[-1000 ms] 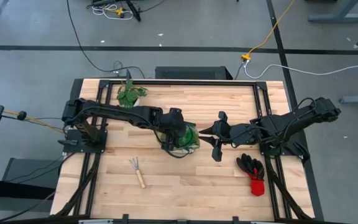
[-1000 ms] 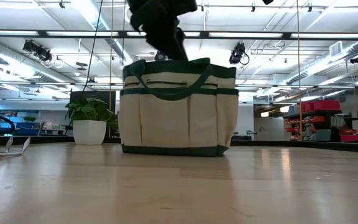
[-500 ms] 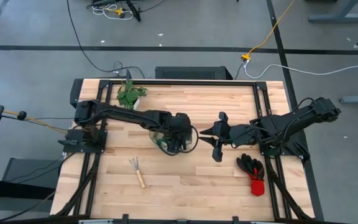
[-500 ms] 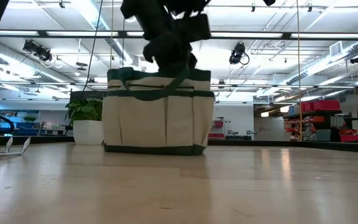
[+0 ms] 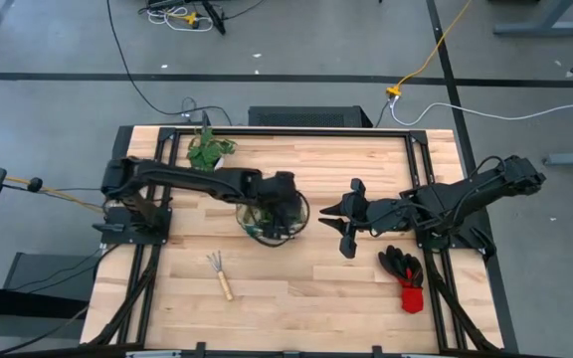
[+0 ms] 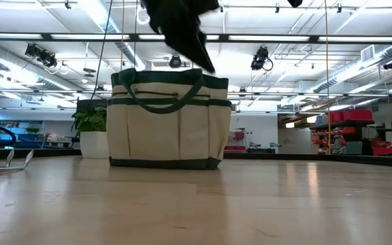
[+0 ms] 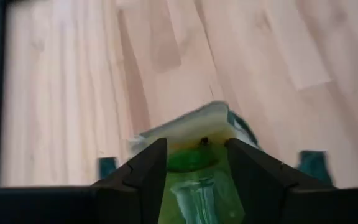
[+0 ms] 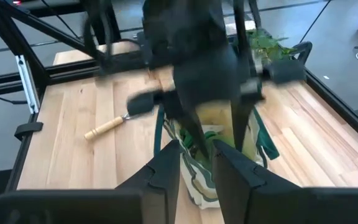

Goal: Pick & Place Garden tools in Gardening bag
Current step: Put the red gloves into the white gardening bag

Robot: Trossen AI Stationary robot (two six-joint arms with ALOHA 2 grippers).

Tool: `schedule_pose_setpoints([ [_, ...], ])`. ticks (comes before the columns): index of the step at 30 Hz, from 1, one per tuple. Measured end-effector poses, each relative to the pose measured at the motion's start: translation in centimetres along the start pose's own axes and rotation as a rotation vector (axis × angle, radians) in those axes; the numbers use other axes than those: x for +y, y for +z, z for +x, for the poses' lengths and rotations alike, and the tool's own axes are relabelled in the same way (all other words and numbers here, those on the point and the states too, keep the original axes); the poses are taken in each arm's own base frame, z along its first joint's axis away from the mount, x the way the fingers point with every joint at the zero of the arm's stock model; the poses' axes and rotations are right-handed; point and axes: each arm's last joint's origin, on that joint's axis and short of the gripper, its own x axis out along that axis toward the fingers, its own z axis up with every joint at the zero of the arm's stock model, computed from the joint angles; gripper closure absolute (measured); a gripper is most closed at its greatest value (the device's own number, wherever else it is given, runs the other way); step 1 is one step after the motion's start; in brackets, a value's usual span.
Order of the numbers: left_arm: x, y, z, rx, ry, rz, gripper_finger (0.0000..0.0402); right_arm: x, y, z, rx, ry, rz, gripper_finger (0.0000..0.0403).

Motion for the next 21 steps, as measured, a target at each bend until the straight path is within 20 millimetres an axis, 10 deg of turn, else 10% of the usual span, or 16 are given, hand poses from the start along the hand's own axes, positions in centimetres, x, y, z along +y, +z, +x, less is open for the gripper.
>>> schedule_pose_setpoints([
  [11, 0.4, -1.1, -11.4, -0.075, 0.006, -0.108, 0.0225, -0.1, -1.2, -0.1, 0.158, 0.057, 0.179, 0.0309],
  [21, 0.1, -3.4, -16.0, -0.012, -0.009, -0.213, 0.0225, 0.2, -5.0, -0.4, 0.584, -0.016, 0.450, 0.0309],
])
